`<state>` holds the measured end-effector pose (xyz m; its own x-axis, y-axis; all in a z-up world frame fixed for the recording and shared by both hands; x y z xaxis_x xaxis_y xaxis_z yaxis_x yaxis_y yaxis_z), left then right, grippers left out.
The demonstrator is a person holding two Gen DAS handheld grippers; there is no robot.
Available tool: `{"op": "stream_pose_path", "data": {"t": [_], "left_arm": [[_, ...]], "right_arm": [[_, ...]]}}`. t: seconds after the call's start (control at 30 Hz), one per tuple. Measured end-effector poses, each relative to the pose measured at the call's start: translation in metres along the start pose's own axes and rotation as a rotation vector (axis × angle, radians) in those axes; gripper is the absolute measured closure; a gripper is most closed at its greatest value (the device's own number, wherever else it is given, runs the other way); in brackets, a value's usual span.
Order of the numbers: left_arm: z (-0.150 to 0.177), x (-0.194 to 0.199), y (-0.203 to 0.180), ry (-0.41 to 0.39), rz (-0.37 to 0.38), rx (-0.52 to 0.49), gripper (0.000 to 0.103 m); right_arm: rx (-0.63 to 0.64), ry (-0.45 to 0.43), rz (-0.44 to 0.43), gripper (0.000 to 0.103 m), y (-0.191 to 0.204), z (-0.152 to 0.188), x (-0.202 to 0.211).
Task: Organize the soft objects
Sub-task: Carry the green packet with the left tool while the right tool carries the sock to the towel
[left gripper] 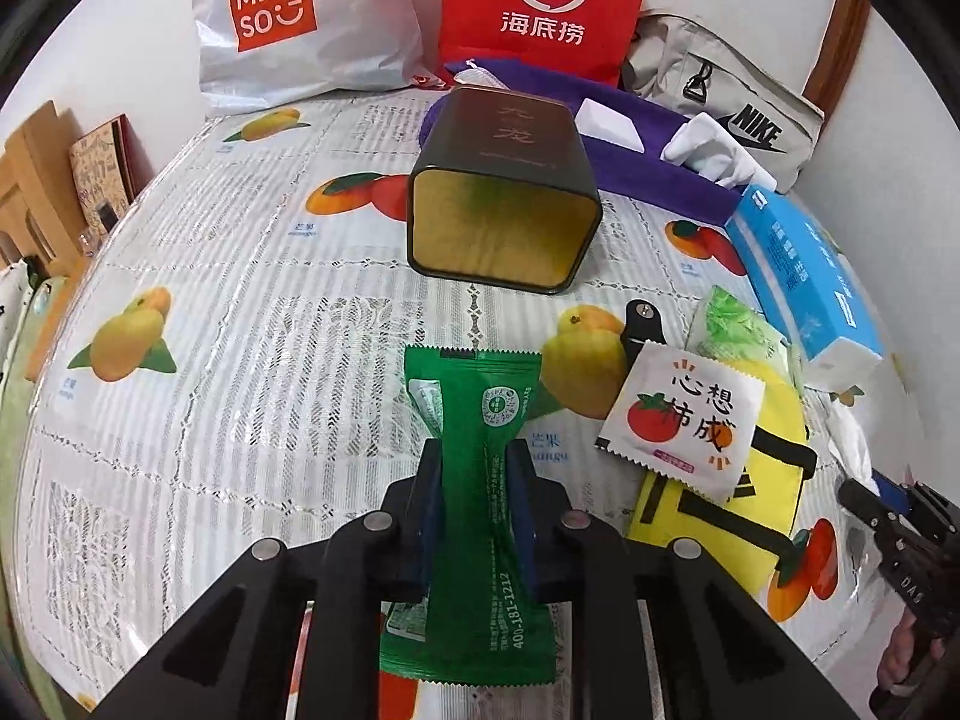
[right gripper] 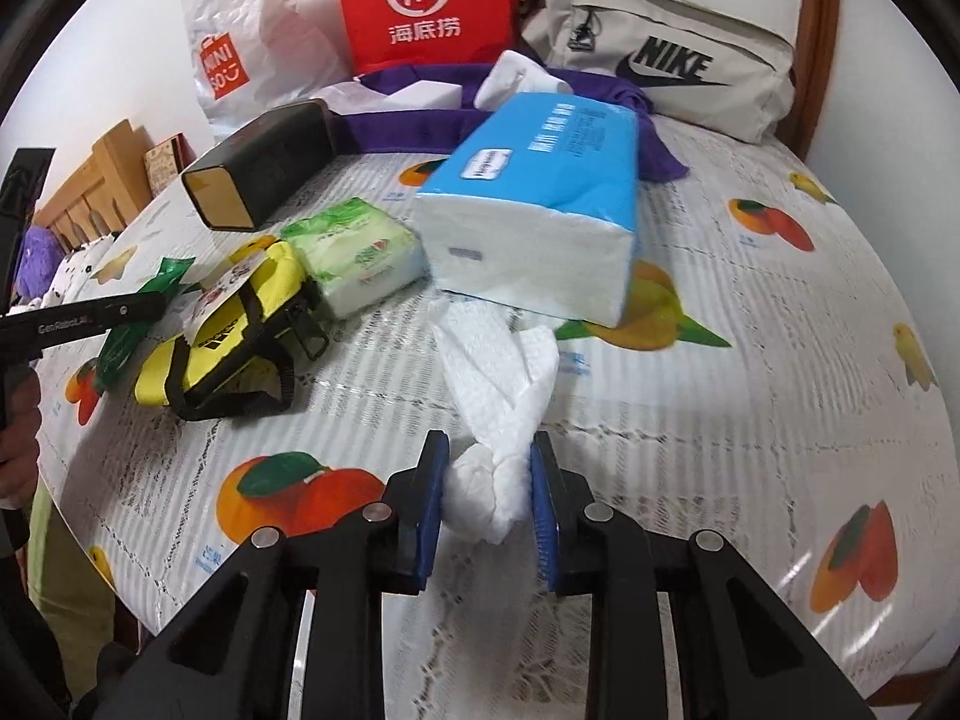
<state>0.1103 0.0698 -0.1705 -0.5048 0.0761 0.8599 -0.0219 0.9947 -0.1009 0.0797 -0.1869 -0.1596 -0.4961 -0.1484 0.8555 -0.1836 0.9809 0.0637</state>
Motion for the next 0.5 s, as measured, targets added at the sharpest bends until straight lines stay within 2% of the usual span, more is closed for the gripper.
{"op": "stream_pose_path", "data": {"t": [0.27, 0.5], "left_arm": [[-0.012, 0.013, -0.003, -0.007, 0.010, -0.001, 0.083], [-0.036, 0.037, -0.010, -0.048, 0.019, -0.006, 0.083]], "right_arm": [[-0.022, -0.032, -0.022, 0.076, -0.010, -0.007, 0.023], [-0.020, -0.084, -0.050, 0.076, -0.010, -0.032, 0.045]]}}
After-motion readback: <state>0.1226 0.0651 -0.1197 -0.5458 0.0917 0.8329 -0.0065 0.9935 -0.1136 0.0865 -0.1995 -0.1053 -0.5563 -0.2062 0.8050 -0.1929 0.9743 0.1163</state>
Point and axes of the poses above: each gripper's, at about its wrist camera, not at the fingertips, and x roughly against the way its jaws point, y to its left, z to its underside, the point moved 1 cm from there along -x, roughly the way its jaws point, and after that the axes turned 1 degree about y, right-handed, at the moved point
